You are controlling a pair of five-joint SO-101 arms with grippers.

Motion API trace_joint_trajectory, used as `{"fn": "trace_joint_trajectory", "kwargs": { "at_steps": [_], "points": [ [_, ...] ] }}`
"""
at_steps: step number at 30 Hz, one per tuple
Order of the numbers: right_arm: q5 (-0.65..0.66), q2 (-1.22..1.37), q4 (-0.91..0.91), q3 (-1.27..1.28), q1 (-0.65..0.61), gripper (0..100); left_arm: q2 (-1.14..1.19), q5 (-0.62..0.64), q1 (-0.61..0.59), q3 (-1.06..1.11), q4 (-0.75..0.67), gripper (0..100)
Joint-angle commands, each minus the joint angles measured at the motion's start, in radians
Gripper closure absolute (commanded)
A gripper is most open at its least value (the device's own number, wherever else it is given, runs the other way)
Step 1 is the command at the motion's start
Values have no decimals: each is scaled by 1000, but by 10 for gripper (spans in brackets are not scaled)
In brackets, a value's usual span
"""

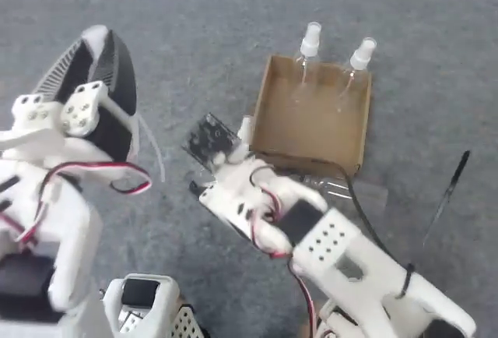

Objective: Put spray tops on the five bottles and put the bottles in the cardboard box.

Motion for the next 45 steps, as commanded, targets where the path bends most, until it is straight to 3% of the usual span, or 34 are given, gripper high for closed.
{"fn": "trace_joint_trajectory", "kwargs": {
  "at_steps": [1, 5, 10, 17, 25, 30, 34, 45],
  "points": [
    [-8, -176, -239, 157, -21, 993, -9, 15, -3, 91, -118, 991],
    [-9, -266, -243, 213, -33, 993, -9, 87, -3, 180, -201, 991],
    [-9, -294, -240, 232, -41, 993, -9, 89, -2, 309, -333, 991],
    [-9, -291, -239, 233, -41, 993, -9, 91, 6, 409, -351, 991],
    [-17, -291, -245, 233, -35, 993, -153, 81, 37, 553, -327, 991],
    [-106, -298, -249, 233, -35, 993, -262, -15, 135, 697, -334, 991],
    [-110, -302, -249, 235, -35, 993, -270, -38, 146, 760, -316, 991],
    [-158, -292, -272, 261, -24, 993, -345, -206, 155, 780, -103, 991]
  ]
}}
